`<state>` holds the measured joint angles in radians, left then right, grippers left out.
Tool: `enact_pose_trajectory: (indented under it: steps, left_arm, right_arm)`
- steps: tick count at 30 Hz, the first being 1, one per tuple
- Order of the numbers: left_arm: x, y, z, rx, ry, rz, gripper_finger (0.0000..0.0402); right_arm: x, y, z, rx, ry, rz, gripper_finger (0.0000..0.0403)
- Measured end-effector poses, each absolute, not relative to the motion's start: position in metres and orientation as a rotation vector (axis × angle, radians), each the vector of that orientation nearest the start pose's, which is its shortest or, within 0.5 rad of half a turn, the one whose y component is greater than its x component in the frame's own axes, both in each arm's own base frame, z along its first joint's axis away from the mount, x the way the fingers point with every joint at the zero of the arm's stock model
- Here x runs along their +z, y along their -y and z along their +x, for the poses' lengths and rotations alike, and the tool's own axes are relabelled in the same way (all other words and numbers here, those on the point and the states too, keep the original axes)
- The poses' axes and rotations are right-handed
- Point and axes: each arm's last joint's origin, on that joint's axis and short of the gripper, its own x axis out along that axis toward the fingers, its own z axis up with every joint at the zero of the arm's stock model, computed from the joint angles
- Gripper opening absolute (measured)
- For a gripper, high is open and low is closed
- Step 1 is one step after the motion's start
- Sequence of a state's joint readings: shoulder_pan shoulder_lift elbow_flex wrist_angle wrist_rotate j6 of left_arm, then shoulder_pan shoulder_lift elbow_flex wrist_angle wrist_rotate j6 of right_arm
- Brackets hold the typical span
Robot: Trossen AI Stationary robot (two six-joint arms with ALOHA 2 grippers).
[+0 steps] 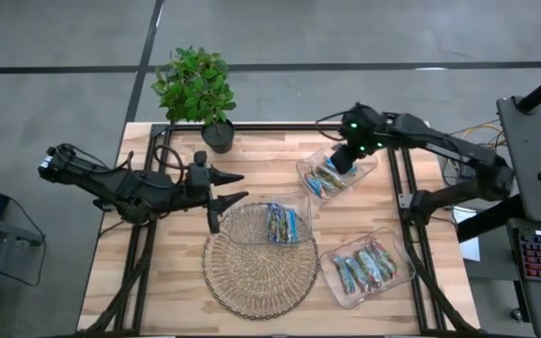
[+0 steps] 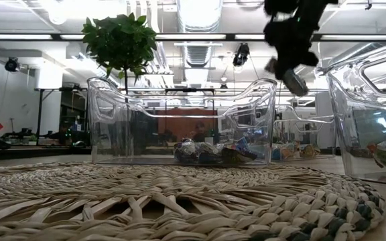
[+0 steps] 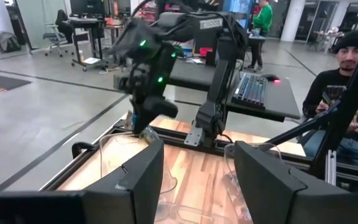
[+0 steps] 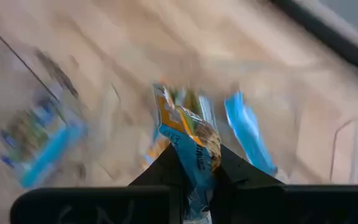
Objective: Pick and place Granola Bars by type
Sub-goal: Put the yellow granola bar into the top transparent bin
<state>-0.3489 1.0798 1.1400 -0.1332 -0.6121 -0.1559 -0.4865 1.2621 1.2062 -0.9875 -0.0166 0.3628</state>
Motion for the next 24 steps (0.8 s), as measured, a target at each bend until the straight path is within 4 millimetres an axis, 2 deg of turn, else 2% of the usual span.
enact_pose_trajectory:
  steps: [6, 12, 17, 24]
  left_arm:
    - [0.402, 0.062, 0.219, 0.269, -0.067, -0.109, 0.0179]
    - [0.400, 0.062, 0.219, 0.270, -0.081, -0.102, 0.0179]
    - [0.400, 0.062, 0.219, 0.268, -0.081, -0.113, 0.0179]
    - [0.400, 0.063, 0.219, 0.250, -0.080, -0.136, 0.0179]
  right_arm:
    - [0.292, 0.141, 0.229, -0.590, -1.161, 0.544, 0.0022]
    - [0.269, 0.167, 0.258, -0.565, -1.361, 0.451, 0.0022]
    - [0.248, 0.177, 0.274, -0.533, -1.433, 0.430, 0.0022]
    - [0.224, 0.180, 0.278, -0.519, -1.482, 0.426, 0.0021]
